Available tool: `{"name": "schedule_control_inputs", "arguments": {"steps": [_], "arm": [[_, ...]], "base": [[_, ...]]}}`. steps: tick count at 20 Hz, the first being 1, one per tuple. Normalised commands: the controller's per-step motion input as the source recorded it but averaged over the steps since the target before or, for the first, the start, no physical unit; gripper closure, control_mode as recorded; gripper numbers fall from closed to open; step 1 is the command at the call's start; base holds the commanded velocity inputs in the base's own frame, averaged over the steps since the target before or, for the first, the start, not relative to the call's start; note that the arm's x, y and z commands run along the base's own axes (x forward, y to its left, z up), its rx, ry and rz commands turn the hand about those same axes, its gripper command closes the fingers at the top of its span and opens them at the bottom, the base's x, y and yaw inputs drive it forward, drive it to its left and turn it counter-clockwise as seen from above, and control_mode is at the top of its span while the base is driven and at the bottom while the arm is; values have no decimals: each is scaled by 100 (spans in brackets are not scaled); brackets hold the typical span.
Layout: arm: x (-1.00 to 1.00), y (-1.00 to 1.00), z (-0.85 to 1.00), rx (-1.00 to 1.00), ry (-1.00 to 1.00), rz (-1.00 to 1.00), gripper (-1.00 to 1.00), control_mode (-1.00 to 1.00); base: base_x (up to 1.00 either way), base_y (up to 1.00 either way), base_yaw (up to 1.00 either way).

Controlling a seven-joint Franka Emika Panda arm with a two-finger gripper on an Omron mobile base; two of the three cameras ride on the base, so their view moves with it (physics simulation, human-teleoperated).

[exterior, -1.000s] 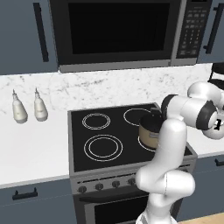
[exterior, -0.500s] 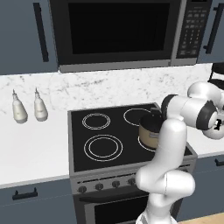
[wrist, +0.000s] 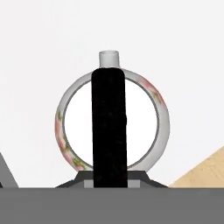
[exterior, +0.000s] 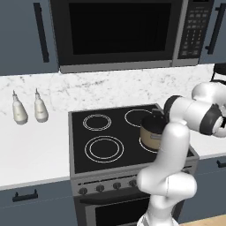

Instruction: Pick the kettle from the counter and place it on a stove burner. Then turn the burner on.

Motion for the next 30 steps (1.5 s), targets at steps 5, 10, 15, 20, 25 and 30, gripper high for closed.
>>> {"name": "schedule_control_inputs", "arguments": {"steps": [5,10,15,20,25,30], "arm": [[-65,48,79,-14,-17,0,100,-100],[-46,93,28,-18,-7,4,100,-100],[-39,100,41,-20,0,11,100,-100],[-20,100,60,-19,0,18,100,-100],[-20,100,70,-9,4,27,100,-100],[-22,93,51,0,5,29,100,-100]], "base": [[0,0,0],[0,0,0],[0,0,0],[0,0,0],[0,0,0],[0,0,0]]}}
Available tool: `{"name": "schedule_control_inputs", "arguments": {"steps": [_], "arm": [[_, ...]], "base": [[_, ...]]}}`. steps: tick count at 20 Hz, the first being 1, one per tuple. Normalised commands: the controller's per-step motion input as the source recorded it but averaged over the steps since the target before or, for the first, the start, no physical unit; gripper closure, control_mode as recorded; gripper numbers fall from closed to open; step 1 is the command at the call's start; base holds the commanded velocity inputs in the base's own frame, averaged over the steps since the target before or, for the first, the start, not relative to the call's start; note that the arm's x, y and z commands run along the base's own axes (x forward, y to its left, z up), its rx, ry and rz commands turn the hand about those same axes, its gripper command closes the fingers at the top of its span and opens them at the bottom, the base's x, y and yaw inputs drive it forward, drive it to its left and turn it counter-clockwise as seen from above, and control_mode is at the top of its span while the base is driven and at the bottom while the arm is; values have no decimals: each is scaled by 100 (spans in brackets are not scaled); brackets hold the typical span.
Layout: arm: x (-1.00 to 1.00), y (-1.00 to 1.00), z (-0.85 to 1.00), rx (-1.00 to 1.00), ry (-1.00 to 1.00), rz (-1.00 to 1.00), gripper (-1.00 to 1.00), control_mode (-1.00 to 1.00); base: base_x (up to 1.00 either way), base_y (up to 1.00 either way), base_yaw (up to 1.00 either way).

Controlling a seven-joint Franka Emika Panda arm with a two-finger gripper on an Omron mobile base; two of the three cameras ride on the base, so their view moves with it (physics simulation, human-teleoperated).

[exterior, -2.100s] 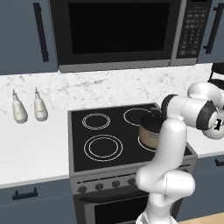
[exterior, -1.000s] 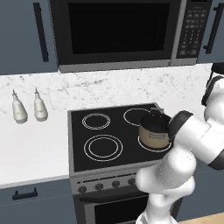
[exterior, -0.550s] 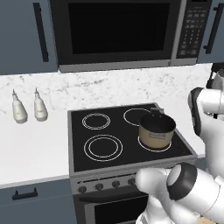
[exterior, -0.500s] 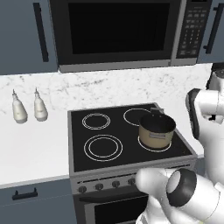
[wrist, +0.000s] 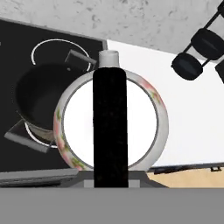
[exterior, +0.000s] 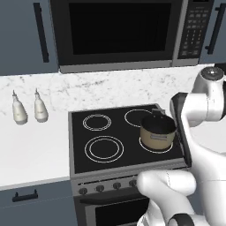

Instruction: Pick the kettle from the counter and place it on a stove burner. Then turn the burner on.

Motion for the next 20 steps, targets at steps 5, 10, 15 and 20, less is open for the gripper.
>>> {"name": "schedule_control_inputs", "arguments": {"steps": [5,10,15,20], "arm": [[-2,93,30,0,11,34,100,-100],[0,95,10,0,18,36,100,-100],[14,100,-6,0,24,38,100,-100],[25,90,-17,0,26,33,100,-100]], "base": [[0,0,0],[0,0,0],[0,0,0],[0,0,0]]}}
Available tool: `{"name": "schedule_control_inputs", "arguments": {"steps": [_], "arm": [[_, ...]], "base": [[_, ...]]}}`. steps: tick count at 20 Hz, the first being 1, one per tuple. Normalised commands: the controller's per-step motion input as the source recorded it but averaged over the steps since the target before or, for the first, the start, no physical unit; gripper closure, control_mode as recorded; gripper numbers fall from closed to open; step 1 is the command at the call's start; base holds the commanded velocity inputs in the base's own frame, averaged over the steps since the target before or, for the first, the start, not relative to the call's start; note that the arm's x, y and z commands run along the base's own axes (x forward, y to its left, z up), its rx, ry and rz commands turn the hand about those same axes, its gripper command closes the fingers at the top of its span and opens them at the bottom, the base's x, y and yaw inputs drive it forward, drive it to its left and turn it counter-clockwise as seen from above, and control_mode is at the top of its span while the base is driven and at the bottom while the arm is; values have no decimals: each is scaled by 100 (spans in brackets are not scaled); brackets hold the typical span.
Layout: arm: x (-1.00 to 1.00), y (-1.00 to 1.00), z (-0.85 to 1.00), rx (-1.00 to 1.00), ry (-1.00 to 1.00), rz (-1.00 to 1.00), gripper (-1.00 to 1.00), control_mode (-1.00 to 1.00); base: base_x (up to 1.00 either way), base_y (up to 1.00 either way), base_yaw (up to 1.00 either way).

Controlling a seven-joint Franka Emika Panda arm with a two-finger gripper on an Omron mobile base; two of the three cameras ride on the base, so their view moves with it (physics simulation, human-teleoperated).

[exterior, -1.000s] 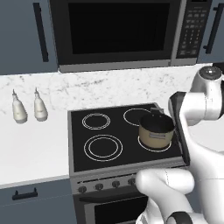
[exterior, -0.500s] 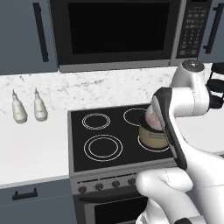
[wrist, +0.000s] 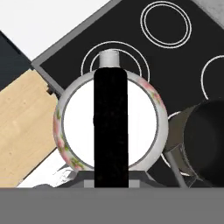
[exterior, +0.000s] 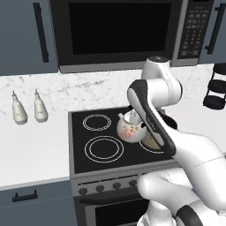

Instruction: Pick the kettle from the counter and place it on a stove burner. Then turn the burner on.

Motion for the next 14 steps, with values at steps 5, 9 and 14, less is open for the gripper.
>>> {"name": "schedule_control_inputs", "arguments": {"steps": [5,9,14], "arm": [[35,63,-49,0,13,16,100,-100],[54,44,-77,0,5,4,100,-100],[57,43,-68,0,5,0,100,-100]], "base": [[0,0,0],[0,0,0],[0,0,0]]}}
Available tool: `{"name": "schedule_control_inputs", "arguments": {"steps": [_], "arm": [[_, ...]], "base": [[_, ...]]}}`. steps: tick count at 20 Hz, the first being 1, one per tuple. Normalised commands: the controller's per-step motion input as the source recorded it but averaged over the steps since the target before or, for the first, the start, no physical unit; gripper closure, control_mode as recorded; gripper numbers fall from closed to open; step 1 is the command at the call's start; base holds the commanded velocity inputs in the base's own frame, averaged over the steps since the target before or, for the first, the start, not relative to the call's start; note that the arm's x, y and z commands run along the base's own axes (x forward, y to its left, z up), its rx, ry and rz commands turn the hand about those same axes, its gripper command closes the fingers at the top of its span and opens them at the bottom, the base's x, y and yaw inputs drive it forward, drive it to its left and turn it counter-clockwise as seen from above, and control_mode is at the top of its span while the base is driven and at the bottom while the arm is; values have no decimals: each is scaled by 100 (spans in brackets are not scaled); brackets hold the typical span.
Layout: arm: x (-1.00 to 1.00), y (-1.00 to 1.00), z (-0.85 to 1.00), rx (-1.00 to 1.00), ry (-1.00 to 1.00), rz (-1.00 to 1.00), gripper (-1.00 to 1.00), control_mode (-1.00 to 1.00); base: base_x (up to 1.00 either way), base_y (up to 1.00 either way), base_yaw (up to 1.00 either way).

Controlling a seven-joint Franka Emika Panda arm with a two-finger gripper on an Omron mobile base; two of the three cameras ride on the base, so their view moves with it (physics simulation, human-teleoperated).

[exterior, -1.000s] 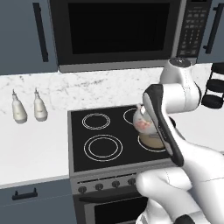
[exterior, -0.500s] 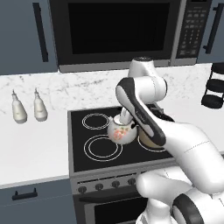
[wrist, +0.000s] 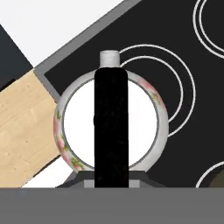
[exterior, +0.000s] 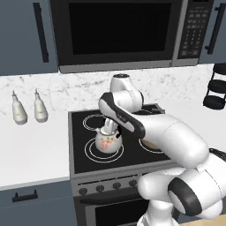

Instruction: Pick the kettle from the counter and place it on a stove burner. Then turn the burner on.

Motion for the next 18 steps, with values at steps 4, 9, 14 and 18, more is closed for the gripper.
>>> {"name": "schedule_control_inputs", "arguments": {"steps": [4,9,14,18], "arm": [[47,16,-29,0,1,-1,100,-100],[49,0,-15,0,0,-8,100,-100],[41,10,-32,0,6,-5,100,-100],[27,16,-59,0,9,0,100,-100]], "base": [[0,0,0],[0,0,0],[0,0,0],[0,0,0]]}}
